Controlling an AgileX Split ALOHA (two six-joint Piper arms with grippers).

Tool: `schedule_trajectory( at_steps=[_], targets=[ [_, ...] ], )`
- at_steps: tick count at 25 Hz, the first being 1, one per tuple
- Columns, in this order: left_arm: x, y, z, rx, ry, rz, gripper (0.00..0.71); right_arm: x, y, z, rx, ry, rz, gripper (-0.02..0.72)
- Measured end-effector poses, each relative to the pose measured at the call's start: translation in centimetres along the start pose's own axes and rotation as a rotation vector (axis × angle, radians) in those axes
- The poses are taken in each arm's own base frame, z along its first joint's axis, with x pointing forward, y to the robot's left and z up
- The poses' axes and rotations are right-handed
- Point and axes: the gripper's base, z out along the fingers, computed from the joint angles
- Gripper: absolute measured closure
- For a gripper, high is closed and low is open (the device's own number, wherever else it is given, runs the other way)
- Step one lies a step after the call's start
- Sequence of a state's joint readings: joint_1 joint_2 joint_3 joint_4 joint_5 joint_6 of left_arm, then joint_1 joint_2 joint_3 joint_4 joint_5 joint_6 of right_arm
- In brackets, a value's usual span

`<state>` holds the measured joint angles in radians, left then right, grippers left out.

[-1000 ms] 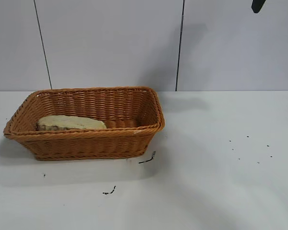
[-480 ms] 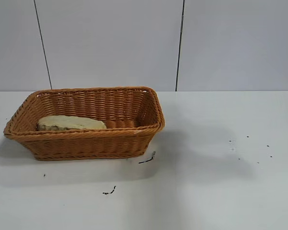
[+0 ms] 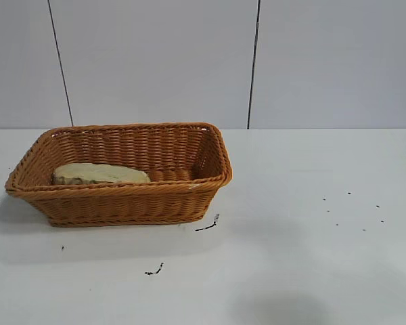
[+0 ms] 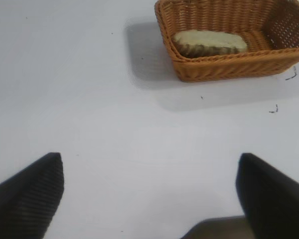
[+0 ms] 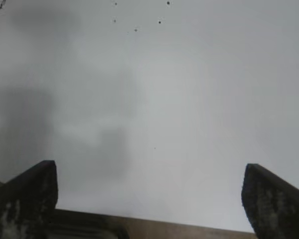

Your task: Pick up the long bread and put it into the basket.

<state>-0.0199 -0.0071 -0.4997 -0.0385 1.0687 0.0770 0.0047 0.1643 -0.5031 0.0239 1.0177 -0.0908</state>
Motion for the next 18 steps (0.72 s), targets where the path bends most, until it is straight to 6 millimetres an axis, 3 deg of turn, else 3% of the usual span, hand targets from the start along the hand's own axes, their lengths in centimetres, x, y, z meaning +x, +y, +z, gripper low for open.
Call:
schedule_trajectory(
  at_steps=[6, 18],
  targets=[
    [0.0, 0.0, 0.0, 0.000, 0.000, 0.000, 0.018, 1.3, 0.1, -2.1, 0.012, -0.159, 0.006, 0.014],
    [0.0, 0.0, 0.0, 0.000, 0.000, 0.000, 0.018, 1.4, 0.2, -2.2, 0.011, -0.168, 0.023, 0.014]
  ],
)
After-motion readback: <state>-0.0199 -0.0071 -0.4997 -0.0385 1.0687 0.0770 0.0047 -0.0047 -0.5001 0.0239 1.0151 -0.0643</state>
